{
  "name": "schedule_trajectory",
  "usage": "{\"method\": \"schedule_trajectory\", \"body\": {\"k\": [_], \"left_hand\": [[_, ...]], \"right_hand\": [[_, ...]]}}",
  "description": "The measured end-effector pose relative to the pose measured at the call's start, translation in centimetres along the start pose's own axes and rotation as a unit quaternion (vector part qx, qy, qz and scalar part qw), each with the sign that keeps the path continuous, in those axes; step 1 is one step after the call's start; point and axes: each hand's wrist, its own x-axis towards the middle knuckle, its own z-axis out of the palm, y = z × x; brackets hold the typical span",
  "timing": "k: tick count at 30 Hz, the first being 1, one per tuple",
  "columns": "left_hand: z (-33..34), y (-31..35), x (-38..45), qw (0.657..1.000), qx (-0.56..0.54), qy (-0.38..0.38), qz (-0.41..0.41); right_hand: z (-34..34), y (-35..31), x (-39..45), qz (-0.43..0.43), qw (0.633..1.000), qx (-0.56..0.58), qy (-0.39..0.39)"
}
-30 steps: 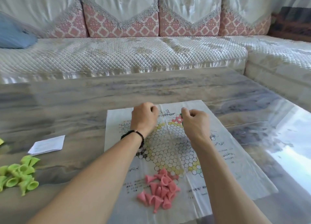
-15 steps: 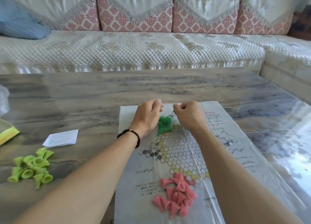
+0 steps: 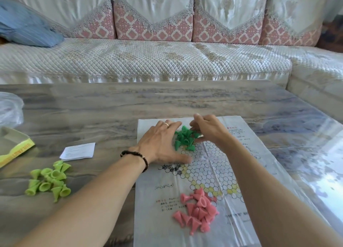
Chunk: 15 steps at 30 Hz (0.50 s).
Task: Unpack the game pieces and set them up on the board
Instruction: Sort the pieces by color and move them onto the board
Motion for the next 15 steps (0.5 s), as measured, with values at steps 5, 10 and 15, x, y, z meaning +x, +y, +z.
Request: {"method": "schedule_trajectory", "body": {"k": [5, 10, 15], "left_hand": [[0.2, -0.1, 0.7, 0.999, 0.002, 0.007, -0.032], [-0.4, 0.0, 2.0, 0.999, -0.051, -0.009, -0.017], [-1.7, -0.4, 2.1, 0.992, -0.12, -0.03, -0.01]], "right_hand": [[-1.3, 1.5, -1.1, -0.047, 0.994, -0.094, 0.026], [-2.3, 2.2, -1.5, -0.049, 0.97, -0.225, -0.082], [-0.6, 1.1, 0.1, -0.09, 0.935, -0.327, -0.103]]}}
